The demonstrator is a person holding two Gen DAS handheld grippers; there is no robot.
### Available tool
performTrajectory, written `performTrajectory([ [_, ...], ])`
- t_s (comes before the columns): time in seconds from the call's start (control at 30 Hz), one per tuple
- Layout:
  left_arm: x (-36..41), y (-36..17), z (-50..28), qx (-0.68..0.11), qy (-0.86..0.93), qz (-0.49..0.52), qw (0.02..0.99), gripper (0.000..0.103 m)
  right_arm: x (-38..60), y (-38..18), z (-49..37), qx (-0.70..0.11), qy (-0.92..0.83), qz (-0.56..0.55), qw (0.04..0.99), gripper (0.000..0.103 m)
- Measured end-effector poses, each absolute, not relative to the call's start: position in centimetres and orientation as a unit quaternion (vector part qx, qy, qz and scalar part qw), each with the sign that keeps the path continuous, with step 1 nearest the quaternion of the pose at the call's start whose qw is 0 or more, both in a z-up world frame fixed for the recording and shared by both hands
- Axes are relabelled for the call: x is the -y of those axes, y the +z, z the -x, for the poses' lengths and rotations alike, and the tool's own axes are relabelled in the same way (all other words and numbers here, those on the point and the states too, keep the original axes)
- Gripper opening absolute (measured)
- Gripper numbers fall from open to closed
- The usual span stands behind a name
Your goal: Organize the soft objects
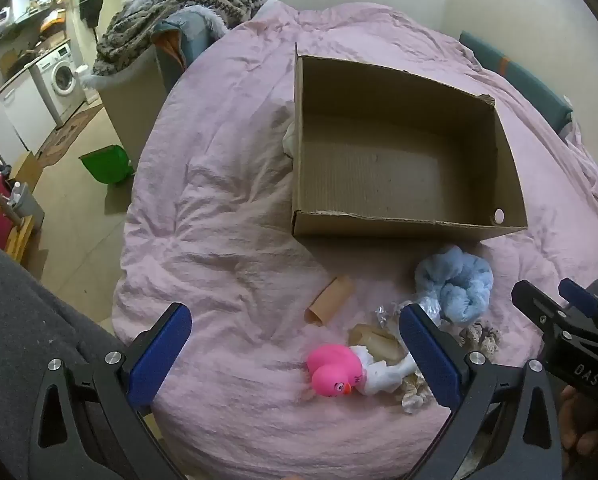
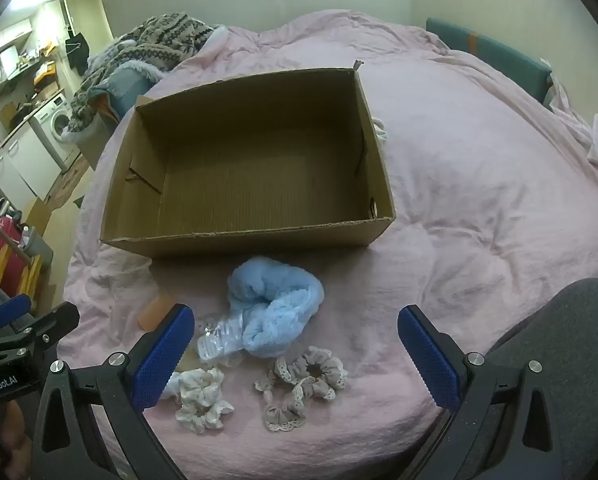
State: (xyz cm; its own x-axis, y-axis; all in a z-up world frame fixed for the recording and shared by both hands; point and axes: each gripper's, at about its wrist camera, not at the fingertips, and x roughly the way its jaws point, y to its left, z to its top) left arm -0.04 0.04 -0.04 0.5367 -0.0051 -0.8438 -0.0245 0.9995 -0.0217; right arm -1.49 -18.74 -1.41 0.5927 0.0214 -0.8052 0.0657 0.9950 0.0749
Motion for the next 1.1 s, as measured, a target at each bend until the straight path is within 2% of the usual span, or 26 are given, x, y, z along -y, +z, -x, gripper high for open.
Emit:
performTrajectory([
  [1.1,-0.4,-0.3,-0.2,-0.491,0.004,0.028,0.871,0.103,18.6,-1.6,1.5,-0.457,-0.015,-0.046,0.888,0.103],
])
